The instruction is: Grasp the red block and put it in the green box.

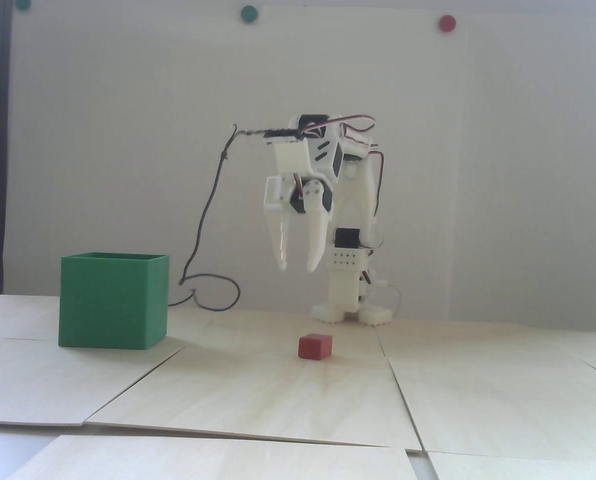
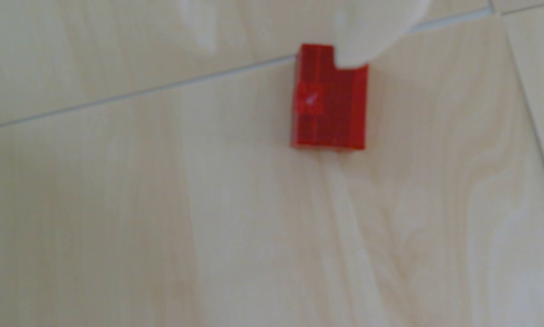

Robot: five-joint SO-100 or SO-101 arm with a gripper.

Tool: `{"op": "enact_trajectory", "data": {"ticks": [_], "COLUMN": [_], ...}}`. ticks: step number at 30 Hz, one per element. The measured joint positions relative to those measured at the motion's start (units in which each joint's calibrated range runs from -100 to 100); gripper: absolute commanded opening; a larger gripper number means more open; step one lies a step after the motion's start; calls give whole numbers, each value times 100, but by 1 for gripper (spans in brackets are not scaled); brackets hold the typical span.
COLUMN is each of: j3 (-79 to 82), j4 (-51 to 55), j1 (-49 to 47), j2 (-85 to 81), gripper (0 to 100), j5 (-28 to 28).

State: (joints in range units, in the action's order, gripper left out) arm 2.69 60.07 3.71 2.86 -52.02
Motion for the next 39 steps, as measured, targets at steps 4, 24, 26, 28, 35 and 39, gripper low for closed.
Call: {"op": "enact_trajectory", "data": {"ticks": [4,24,26,28,35,39], "j3": [9,9,9,9,9,9], "j4": [-516,-915,-915,-915,-915,-915], "j1": [23,-352,-436,-451,-428,-428], "j2": [672,1436,1436,1436,1436,1436], "gripper": [13,13,13,13,13,13], "j5": [0,0,0,0,0,0]}}
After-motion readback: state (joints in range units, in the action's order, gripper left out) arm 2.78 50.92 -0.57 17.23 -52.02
